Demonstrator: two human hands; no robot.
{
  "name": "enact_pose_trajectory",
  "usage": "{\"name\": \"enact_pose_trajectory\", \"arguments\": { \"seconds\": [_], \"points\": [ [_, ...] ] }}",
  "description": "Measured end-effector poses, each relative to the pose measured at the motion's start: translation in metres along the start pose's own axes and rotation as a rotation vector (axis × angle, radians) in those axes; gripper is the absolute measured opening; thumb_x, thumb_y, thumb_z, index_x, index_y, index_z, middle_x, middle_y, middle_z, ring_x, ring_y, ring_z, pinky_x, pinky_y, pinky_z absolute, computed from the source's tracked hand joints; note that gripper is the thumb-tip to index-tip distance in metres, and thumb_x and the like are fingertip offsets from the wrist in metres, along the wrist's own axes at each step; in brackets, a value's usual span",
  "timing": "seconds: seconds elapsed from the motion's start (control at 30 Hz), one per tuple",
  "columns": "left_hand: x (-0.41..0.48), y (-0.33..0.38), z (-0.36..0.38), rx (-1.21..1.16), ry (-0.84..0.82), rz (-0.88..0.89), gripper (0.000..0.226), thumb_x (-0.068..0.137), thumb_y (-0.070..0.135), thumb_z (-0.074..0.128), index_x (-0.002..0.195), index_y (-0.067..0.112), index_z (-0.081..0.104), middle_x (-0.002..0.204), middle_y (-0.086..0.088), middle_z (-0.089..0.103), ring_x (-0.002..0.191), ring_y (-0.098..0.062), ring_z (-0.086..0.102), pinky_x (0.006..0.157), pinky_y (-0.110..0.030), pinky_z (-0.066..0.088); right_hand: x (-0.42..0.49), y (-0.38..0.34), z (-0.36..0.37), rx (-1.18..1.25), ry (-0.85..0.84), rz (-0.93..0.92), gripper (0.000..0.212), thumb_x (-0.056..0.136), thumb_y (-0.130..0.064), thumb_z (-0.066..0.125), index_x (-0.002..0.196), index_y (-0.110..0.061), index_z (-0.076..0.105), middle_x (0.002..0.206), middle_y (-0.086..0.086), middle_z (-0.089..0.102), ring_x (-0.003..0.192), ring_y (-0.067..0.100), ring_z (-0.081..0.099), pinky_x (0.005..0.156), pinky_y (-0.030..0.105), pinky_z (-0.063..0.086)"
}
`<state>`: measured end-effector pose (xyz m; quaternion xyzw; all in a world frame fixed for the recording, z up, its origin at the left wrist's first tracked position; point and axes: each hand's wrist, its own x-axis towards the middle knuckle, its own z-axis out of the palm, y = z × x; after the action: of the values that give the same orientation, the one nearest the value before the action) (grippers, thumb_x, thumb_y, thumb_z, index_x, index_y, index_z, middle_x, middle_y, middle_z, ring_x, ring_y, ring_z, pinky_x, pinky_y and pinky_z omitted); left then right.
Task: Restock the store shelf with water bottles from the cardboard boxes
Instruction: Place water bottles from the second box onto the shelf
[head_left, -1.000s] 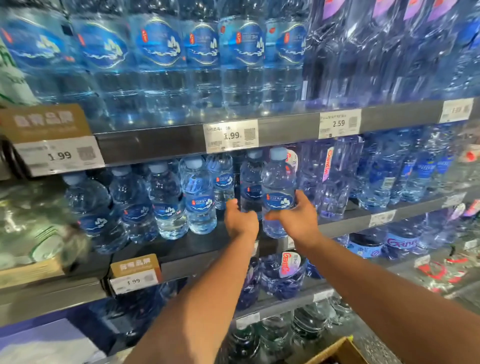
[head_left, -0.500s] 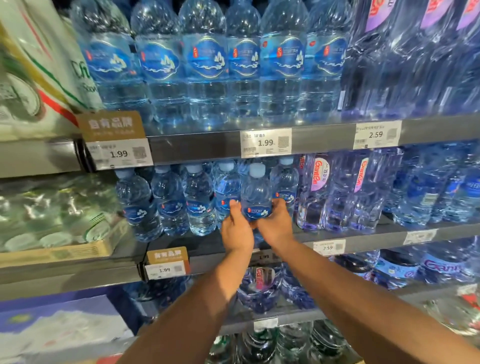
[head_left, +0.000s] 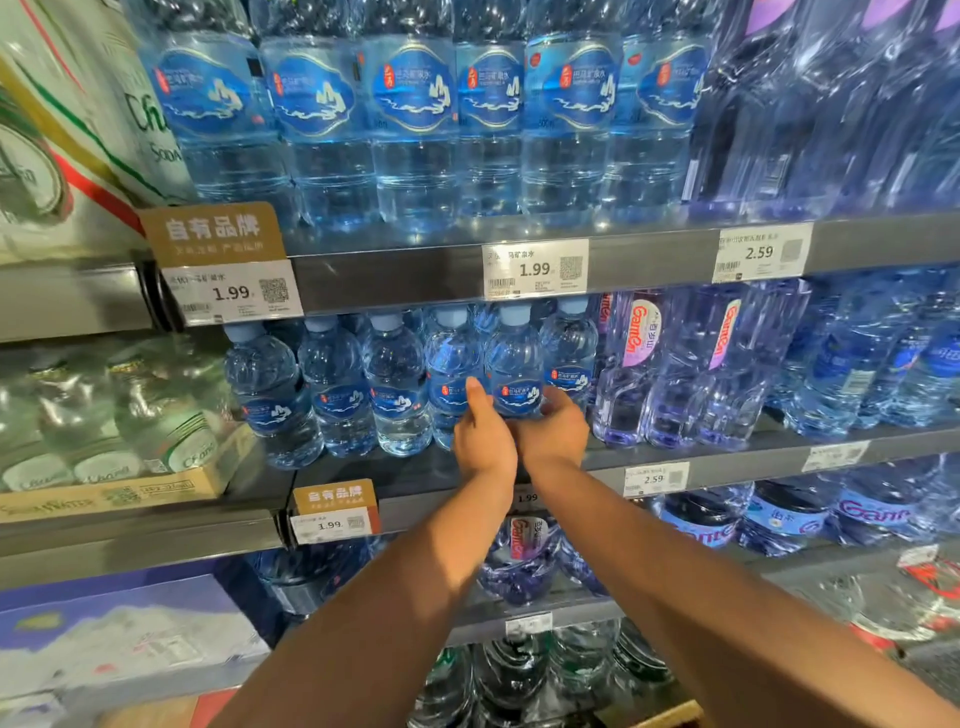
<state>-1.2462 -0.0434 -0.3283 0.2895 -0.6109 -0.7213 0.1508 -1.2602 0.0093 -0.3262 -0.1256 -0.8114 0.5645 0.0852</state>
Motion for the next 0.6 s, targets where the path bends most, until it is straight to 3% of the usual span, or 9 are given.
{"name": "enact_pose_trajectory", "arguments": {
  "seconds": [0.1,0.27,0.37,0.43,0.47,0.53,0.6],
  "points": [
    [0.003,-0.002,0.0,-0.031,-0.023,-0.027,0.046,0.093,0.061,0.031,0.097,0.027,0.062,0.123,-0.003,0.062,0.111,-0.024,0.056,0.099,-0.036,0.041,-0.003,0.001,0.0,0.03,0.013,-0.007,0.036,0.075,-0.012,0.073,0.11,-0.009,0.065,0.11,0.008,0.066,0.099,0.022,0.061,0.076,0.024,0.041],
    [0.002,0.001,-0.002,0.007,-0.059,-0.007,0.056,0.095,0.057,0.03,0.11,0.017,0.066,0.117,-0.004,0.063,0.097,-0.022,0.055,0.084,-0.03,0.039,-0.001,0.001,-0.003,0.095,-0.061,0.013,0.039,0.079,-0.007,0.063,0.118,-0.011,0.061,0.103,-0.001,0.06,0.099,0.017,0.058,0.078,0.021,0.037],
    [-0.002,0.003,-0.012,0.153,-0.095,0.065,0.041,0.097,0.046,0.04,0.093,0.014,0.067,0.102,-0.015,0.067,0.095,-0.034,0.06,0.082,-0.037,0.048,0.002,0.002,-0.017,-0.017,-0.17,0.011,0.027,0.083,-0.014,0.061,0.109,-0.012,0.062,0.092,-0.006,0.057,0.089,0.016,0.054,0.073,0.023,0.04],
    [-0.001,0.011,-0.024,0.435,-0.142,0.239,0.028,0.094,0.031,0.048,0.074,0.015,0.058,0.08,-0.014,0.063,0.08,-0.032,0.057,0.065,-0.032,0.041,0.007,-0.001,-0.033,-0.221,-0.276,-0.019,0.006,0.082,-0.017,0.059,0.083,-0.012,0.062,0.074,-0.002,0.059,0.076,0.021,0.056,0.058,0.024,0.041],
    [-0.001,0.017,-0.029,0.653,-0.194,0.325,0.024,0.092,0.027,0.048,0.073,0.015,0.055,0.076,-0.012,0.061,0.076,-0.029,0.056,0.061,-0.03,0.038,0.01,-0.004,-0.041,-0.343,-0.33,-0.058,0.008,0.082,-0.017,0.057,0.075,-0.012,0.06,0.07,0.0,0.057,0.071,0.021,0.055,0.054,0.023,0.039],
    [-0.003,0.033,-0.037,1.084,-0.278,0.47,0.021,0.09,0.026,0.047,0.074,0.015,0.056,0.077,-0.009,0.06,0.077,-0.028,0.058,0.059,-0.028,0.038,0.011,-0.013,-0.06,-0.668,-0.44,-0.153,0.01,0.083,-0.02,0.055,0.083,-0.011,0.06,0.08,0.004,0.057,0.073,0.02,0.052,0.061,0.023,0.039],
    [-0.01,0.048,-0.04,1.348,-0.285,0.576,0.02,0.09,0.03,0.046,0.079,0.017,0.057,0.086,-0.008,0.064,0.084,-0.027,0.061,0.063,-0.027,0.041,0.011,-0.021,-0.077,-0.954,-0.516,-0.253,0.025,0.086,-0.021,0.052,0.106,-0.008,0.059,0.102,0.008,0.059,0.083,0.022,0.05,0.069,0.027,0.041]
  ]
}}
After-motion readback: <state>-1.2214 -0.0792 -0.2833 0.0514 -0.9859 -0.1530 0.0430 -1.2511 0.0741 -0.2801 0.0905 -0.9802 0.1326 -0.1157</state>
